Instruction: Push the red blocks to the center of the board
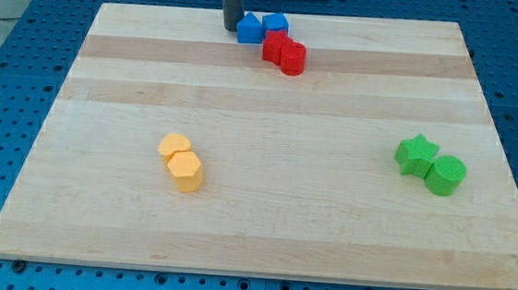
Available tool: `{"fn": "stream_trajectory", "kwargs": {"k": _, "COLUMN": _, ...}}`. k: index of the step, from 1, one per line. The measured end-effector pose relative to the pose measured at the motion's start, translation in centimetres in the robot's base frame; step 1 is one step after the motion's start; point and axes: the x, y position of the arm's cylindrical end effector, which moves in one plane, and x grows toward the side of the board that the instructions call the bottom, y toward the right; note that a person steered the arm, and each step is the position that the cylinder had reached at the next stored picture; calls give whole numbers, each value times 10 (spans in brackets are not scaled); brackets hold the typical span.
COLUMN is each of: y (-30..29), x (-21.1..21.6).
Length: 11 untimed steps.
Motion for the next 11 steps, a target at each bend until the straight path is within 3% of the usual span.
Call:
{"fn": "stream_trajectory", "kwargs": {"k": 3, "y": 11, "x": 5}}
{"fn": "stream_trajectory", "kwargs": {"k": 5, "y": -14, "x": 62}}
{"fn": "stream_trajectory", "kwargs": {"k": 11, "y": 150, "x": 49}}
